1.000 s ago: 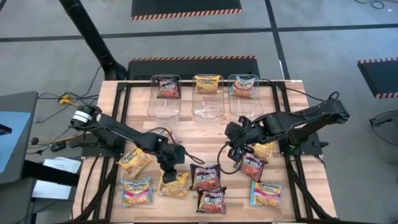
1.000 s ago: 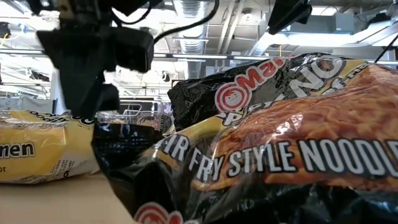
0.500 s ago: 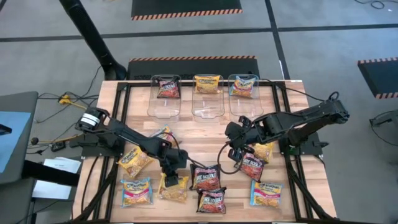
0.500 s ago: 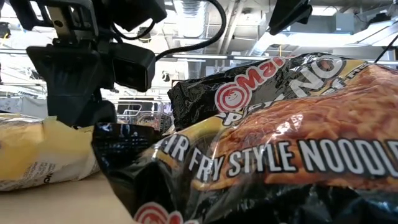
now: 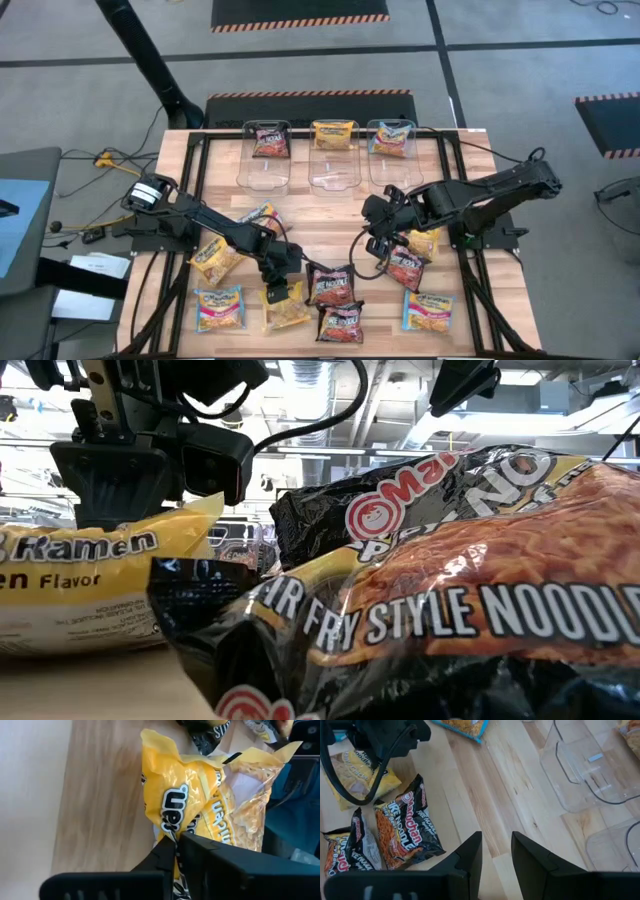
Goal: Sort Maruchan noodles
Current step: Put the yellow noodle pack into the center transparent bin
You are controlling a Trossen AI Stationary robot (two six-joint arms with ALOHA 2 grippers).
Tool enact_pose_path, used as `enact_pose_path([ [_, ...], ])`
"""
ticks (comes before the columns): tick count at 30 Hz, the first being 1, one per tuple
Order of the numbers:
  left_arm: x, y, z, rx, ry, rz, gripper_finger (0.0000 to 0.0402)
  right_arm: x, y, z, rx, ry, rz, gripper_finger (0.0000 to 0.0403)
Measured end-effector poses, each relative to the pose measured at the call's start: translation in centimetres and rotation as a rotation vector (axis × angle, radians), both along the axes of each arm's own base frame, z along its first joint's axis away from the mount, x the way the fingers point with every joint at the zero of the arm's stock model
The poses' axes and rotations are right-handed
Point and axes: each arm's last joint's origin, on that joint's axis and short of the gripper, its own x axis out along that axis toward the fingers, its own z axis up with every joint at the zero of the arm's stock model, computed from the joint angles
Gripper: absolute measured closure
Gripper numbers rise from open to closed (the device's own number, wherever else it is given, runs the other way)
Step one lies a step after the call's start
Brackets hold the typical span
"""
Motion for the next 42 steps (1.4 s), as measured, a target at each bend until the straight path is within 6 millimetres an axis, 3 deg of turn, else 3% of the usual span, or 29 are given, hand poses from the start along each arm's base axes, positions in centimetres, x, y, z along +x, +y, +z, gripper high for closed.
enact_pose_path([
  [7,-0.2,0.1,0.5,-0.019,-0.015,-0.045,0.0401,0.0,-0.1,0.0,-0.002,0.001,-0.002,0.0275],
  [15,-1.1,2.0,3.2,0.01,-0.063,-0.048,0.0401,0.3,-1.3,0.0,-0.002,0.001,-0.049,0.0275],
  [22,-1.8,4.2,5.1,0.048,-0.099,-0.022,0.0401,0.6,-3.1,0.0,-0.001,-0.002,-0.115,0.0275],
  [34,-1.8,6.4,5.0,0.081,-0.106,-0.023,0.0401,0.9,-7.3,0.0,0.039,-0.001,-0.242,0.0275],
  [38,-1.8,6.6,5.1,0.059,-0.105,-0.03,0.0401,0.9,-8.0,0.0,0.206,0.013,-0.158,0.0275],
  [42,-1.8,6.5,5.1,0.049,-0.104,-0.034,0.0401,1.3,-6.8,0.2,0.329,-0.008,0.011,0.0275],
])
